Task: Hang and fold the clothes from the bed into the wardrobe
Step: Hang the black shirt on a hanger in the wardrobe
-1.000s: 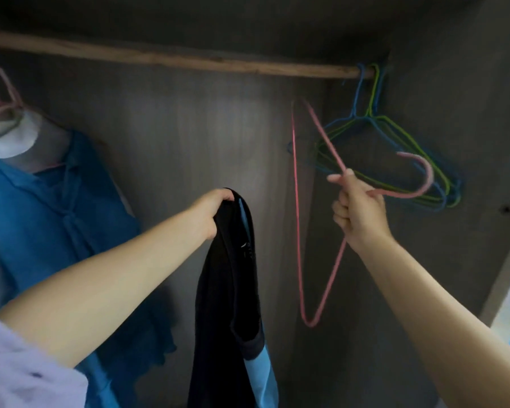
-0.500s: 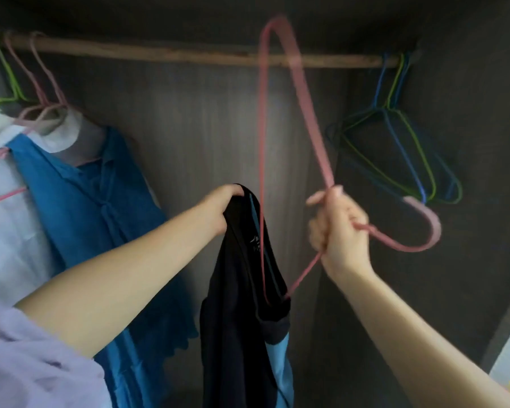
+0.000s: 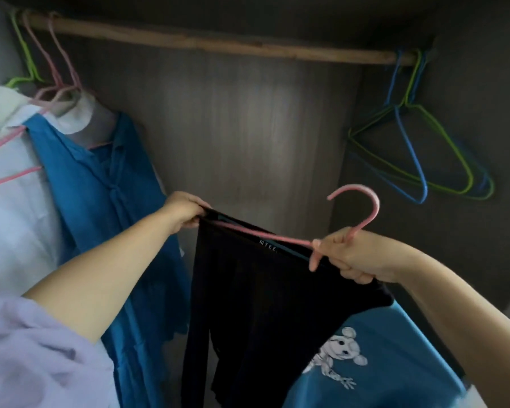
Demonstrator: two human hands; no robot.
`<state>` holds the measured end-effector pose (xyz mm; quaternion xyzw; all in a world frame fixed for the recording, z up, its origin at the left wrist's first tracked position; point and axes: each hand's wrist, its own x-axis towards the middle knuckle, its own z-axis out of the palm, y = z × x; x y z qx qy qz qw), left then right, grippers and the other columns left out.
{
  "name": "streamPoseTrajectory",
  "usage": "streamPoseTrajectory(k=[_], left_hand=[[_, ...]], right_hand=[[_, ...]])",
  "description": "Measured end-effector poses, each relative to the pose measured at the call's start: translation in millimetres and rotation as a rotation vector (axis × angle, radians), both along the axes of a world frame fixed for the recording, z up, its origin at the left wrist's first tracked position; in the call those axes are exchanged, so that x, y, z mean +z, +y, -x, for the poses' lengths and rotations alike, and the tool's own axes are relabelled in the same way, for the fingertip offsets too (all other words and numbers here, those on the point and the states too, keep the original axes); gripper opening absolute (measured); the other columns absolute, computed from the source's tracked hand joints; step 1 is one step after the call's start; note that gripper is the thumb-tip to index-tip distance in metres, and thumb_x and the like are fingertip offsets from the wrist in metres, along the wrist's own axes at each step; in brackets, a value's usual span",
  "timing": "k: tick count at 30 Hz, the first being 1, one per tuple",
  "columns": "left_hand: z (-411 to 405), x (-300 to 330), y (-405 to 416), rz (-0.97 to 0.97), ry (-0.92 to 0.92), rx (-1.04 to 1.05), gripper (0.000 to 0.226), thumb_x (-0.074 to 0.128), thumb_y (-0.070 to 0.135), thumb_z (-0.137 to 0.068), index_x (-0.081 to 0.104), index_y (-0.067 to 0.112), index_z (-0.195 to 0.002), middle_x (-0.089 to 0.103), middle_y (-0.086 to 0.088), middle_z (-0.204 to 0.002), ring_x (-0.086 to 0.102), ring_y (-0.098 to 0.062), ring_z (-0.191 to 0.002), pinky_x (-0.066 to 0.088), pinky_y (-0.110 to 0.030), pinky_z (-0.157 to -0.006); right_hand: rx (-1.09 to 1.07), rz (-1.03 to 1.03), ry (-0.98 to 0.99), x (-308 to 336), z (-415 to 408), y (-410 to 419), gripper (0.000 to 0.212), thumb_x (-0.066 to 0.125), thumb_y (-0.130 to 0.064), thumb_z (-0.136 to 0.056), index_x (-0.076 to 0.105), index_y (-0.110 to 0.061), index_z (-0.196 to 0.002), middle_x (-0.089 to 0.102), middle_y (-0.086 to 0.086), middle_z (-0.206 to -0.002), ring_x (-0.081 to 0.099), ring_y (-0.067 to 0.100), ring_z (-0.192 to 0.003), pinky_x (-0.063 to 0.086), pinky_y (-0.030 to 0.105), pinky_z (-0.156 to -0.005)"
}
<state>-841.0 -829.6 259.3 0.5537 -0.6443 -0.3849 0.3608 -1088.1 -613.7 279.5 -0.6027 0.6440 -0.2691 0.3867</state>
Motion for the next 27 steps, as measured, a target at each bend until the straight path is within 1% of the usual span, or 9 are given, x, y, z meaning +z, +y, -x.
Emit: streamPoseTrajectory(k=[3,7,9,15,18,20,22,24,27], left_hand=[[14,-8,12,0.078,-0.154,-0.03,0.036,0.048,-0.007,-0.088,0.068,0.016,-0.07,0.061,-0.005,-0.066,0.053,-0.013,-0.05,0.043,-0.017,-0.039],[61,-16,47,0.188,-0.395,-0.219,0.039,0.043,-0.007,-0.085,0.069,0.021,-0.077,0.065,0.0,-0.075,0.057,-0.01,-0.04,0.042,-0.016,-0.037],[82,-22,59,0.138,-0.416,-0.333,0.038,0.044,-0.008,-0.085,0.068,0.021,-0.077,0.068,-0.005,-0.087,0.061,-0.012,-0.048,0.047,-0.019,-0.039],[67,-27,54,-0.132,-0.086,-0.34,0.027,0.048,0.001,-0.092,0.058,0.018,-0.11,0.062,-0.008,-0.099,0.06,-0.015,-0.081,0.054,-0.028,-0.077],[67,-22,75,0.114,-0.05,-0.209,0.036,0.052,0.006,-0.093,0.05,0.014,-0.128,0.058,-0.008,-0.112,0.056,-0.016,-0.093,0.044,-0.014,-0.074],[77,-8,109,0.317,0.016,-0.198,0.024,0.055,0.014,-0.095,0.059,0.006,-0.118,0.06,-0.005,-0.111,0.055,-0.011,-0.094,0.038,-0.004,-0.073],[82,8,140,0.318,0.071,-0.331,0.033,0.054,0.037,-0.095,0.065,0.008,-0.105,0.065,-0.005,-0.109,0.058,-0.009,-0.097,0.039,-0.008,-0.082],[77,25,157,0.197,0.099,-0.388,0.046,0.051,0.056,-0.088,0.063,0.015,-0.103,0.066,-0.002,-0.109,0.059,-0.009,-0.102,0.041,-0.019,-0.088],[55,51,146,0.239,0.113,-0.227,0.022,0.058,0.03,-0.09,0.057,0.012,-0.103,0.064,-0.001,-0.106,0.058,-0.016,-0.1,0.042,-0.023,-0.082]], right_hand=[[-0.011,-0.102,0.077,-3,2,1,0.041,0.035,-0.031,-0.105,0.062,-0.004,-0.09,0.024,-0.006,-0.047,0.018,0.006,-0.038,0.015,0.017,-0.036],[-0.058,-0.162,-0.118,-1,-5,-12,0.035,0.032,-0.024,-0.105,0.054,-0.007,-0.084,0.023,-0.006,-0.048,0.016,0.003,-0.036,0.012,0.011,-0.032],[-0.078,-0.232,-0.203,-7,-12,-23,0.029,0.034,-0.019,-0.104,0.05,-0.009,-0.082,0.025,-0.007,-0.047,0.018,0.002,-0.035,0.012,0.011,-0.03],[-0.113,-0.237,-0.46,11,-10,-52,0.024,0.037,-0.008,-0.1,0.055,-0.004,-0.084,0.025,-0.007,-0.048,0.022,0.001,-0.035,0.018,0.012,-0.029],[-0.15,-0.21,-0.709,33,-16,-78,0.025,0.032,-0.002,-0.098,0.05,-0.002,-0.08,0.039,-0.003,-0.043,0.037,0.003,-0.031,0.034,0.012,-0.031],[-0.17,-0.175,-0.791,47,-29,-99,0.026,0.029,0.001,-0.097,0.048,0.0,-0.079,0.053,0.005,-0.046,0.053,0.01,-0.034,0.047,0.017,-0.037],[-0.151,-0.135,-0.81,62,-48,-117,0.028,0.023,0.005,-0.096,0.05,0.007,-0.088,0.064,0.017,-0.068,0.063,0.018,-0.043,0.052,0.022,-0.042],[-0.109,-0.068,-0.812,79,-71,-133,0.031,0.02,0.01,-0.094,0.044,0.011,-0.114,0.059,0.025,-0.104,0.07,0.026,-0.065,0.056,0.028,-0.047],[0.006,0.11,-0.701,105,-108,-151,0.025,0.03,0.012,-0.092,0.046,0.004,-0.109,0.054,0.025,-0.117,0.06,0.033,-0.113,0.055,0.039,-0.078]])
